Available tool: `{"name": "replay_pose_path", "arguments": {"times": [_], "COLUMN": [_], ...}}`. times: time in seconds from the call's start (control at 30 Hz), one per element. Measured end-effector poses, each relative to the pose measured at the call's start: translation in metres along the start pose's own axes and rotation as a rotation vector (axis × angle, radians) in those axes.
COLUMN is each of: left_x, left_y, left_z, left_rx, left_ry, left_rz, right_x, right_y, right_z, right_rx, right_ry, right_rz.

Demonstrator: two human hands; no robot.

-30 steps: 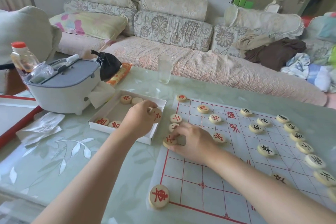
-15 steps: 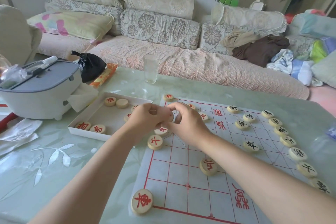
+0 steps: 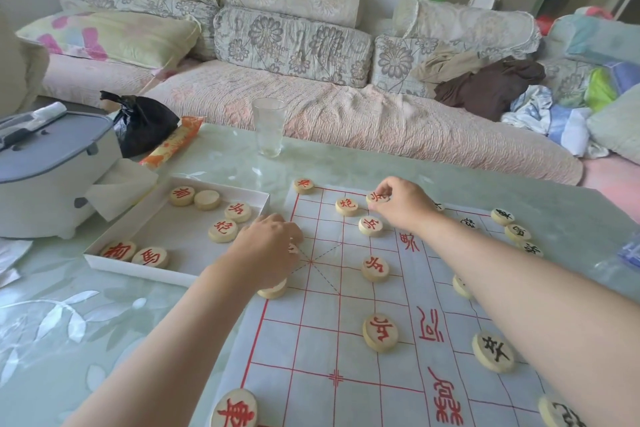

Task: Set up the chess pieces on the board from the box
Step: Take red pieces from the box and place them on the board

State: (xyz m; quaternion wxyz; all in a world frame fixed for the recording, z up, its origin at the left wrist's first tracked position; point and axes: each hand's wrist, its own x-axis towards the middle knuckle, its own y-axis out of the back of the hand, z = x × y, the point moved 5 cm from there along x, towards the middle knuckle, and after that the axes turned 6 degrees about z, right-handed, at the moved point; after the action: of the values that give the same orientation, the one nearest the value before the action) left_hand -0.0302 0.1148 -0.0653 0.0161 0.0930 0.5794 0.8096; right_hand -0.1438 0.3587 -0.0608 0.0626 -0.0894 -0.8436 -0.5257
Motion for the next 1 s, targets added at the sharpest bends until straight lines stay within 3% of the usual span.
{"name": "replay_pose_path", "arguments": {"times": [0.5, 0.7, 0.87, 1.0], "left_x": [0.006, 0.006, -0.005, -0.02], "left_y": [-0.004, 0.014, 0.03, 0.033], "left_z": [-0.005, -0.027, -0.072, -0.112], "left_rx": [-0.074, -0.089, -0.044, -0.019], "left_ry": [-0.012, 0.079, 0.217, 0.312], "left_rz": [0.02, 0.143, 0.176, 0.126], "right_x": [0.025, 0.004, -0.028, -0.049], "right_y": [-0.023, -0.027, -0.049, -0.07], "right_z": [-0.012, -0.079, -0.155, -0.202], "right_rx": [-0.066, 0.081, 0.248, 0.183], "right_ry": [0.002, 0.223, 0.41, 0.53], "right_rz": [0.042, 0.065, -0.082, -0.201]}}
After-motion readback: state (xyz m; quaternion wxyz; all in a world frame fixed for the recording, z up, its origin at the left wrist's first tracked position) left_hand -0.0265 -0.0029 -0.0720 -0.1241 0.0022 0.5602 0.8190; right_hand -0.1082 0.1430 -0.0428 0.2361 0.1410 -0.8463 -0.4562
